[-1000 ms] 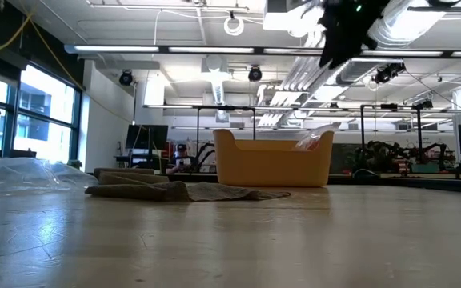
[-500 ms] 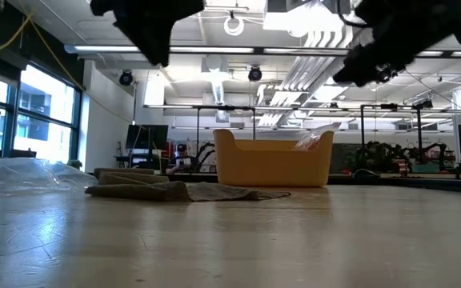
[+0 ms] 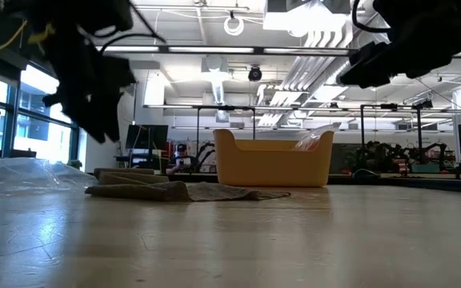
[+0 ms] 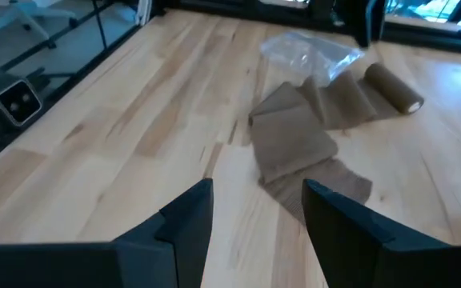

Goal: Roll bandage
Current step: Roll the brown bandage

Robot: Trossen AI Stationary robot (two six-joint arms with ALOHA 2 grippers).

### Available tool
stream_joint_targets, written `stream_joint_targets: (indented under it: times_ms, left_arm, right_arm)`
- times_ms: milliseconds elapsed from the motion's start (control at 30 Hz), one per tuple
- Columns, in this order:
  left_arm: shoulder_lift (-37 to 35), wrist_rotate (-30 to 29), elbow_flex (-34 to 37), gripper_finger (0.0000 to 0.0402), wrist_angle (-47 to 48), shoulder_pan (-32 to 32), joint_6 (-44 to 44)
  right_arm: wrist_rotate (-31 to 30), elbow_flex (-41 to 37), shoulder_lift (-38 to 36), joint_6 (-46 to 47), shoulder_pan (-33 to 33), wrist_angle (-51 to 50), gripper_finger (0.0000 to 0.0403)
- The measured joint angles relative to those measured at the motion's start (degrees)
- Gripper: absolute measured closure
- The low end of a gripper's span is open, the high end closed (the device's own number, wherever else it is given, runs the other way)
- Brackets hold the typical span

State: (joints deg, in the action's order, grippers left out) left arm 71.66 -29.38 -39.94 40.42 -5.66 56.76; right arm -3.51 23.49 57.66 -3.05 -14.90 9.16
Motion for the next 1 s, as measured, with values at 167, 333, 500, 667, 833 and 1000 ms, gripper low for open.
stream_joint_targets:
  times_ms: [167,333,500,667,833,1000]
  left_arm:
    - [-1.0,-2.7,9.2,0.0227,-11.8,3.9,-2.5]
    - [-1.0,-3.0,13.9,0.0227,-19.1,8.5,-3.0]
    - [-1.0,-1.1,16.2,0.0227,-26.0,10.9,-9.8]
    - [-1.0,0.9,17.9,0.0227,-30.2,12.1,-13.0]
    - [-1.0,1.1,17.9,0.0244,-30.7,12.1,-15.2]
    - [-1.0,2.9,17.9,0.0289,-31.7,12.0,-16.6]
  right_arm:
    - [0.0,0.0,0.0,0.6,0.0,0.9,0.0219]
    - [0.0,0.0,0.0,1.8,0.0,1.6,0.0219]
    - [0.0,0.0,0.0,3.0,0.0,1.6,0.0219]
    - [0.0,0.0,0.0,4.7,0.0,1.5,0.0219]
    - [0.0,0.0,0.0,4.6,0.0,1.5,0.0219]
    - [0.0,0.0,0.0,4.7,0.0,1.5,0.0219]
